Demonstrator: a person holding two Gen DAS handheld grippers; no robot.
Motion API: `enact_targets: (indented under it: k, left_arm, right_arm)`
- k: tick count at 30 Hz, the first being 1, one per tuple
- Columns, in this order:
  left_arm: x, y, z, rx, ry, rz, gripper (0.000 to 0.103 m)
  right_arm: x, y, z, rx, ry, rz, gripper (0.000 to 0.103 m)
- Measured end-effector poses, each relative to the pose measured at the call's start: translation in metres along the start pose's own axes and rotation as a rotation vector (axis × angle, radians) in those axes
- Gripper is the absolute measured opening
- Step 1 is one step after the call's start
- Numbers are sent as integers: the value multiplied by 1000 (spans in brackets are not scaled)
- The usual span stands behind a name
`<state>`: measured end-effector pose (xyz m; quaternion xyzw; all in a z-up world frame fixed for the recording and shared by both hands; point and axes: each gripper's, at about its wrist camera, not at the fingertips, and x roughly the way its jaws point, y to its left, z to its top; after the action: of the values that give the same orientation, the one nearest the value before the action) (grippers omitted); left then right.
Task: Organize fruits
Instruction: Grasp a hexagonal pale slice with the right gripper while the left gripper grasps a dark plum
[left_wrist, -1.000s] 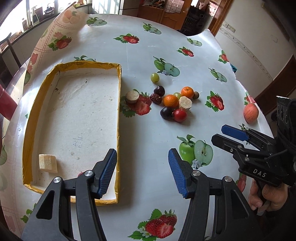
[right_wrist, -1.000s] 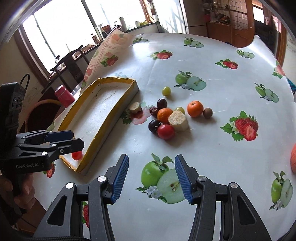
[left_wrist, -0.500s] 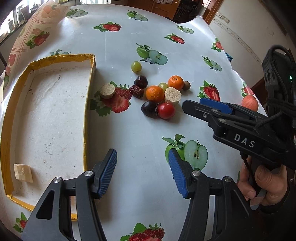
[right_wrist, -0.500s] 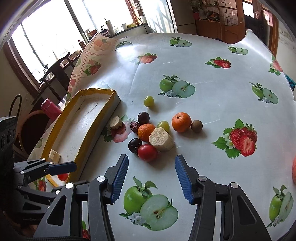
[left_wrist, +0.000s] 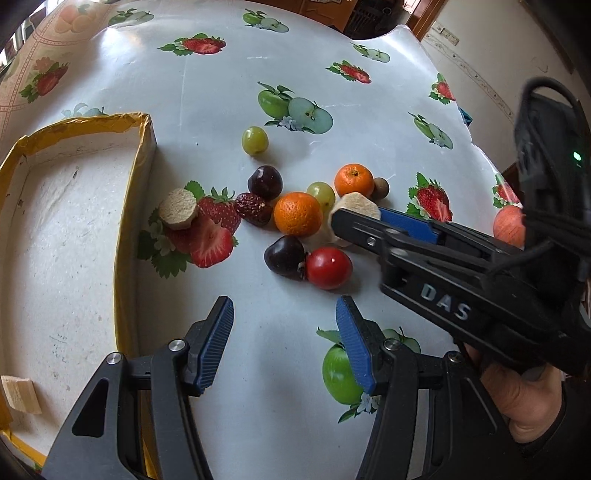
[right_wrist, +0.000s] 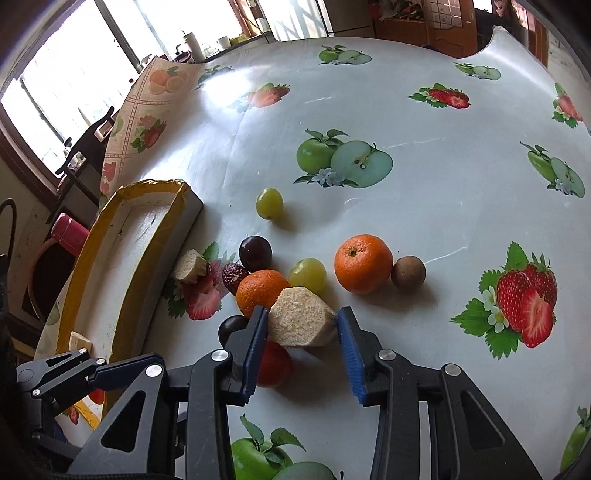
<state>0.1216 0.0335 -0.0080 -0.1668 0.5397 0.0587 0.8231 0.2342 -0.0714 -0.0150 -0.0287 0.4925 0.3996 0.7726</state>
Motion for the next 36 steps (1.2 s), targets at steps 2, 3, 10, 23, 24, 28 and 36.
enact_targets:
  k: [2, 3, 10, 23, 24, 28, 36]
  left_arm:
    - [6, 0, 6, 7, 1, 10, 57]
    - [10, 0, 8, 9, 2, 16, 57]
    - [21, 2, 22, 6, -14, -19, 57]
    - [13, 17, 13, 12, -2, -64, 41]
    - [15, 15, 13, 21, 1, -55, 41]
    - [26, 8, 16, 47, 10, -26, 41]
    - [32, -7, 19, 123, 3, -11, 21]
  right_arm:
    - [-11, -4, -2, 0, -29, -8, 36]
    - [-17, -7, -4, 4, -36, -12, 36]
    - [-41, -34, -19, 61, -43, -20, 36]
    - [-65, -40, -28, 86, -67, -11, 36]
    - [-65, -39, -28, 84, -68, -9, 36]
    - [-64, -33, -28, 78, -63, -5, 36]
    - [-65, -31, -30, 75, -55, -14, 36]
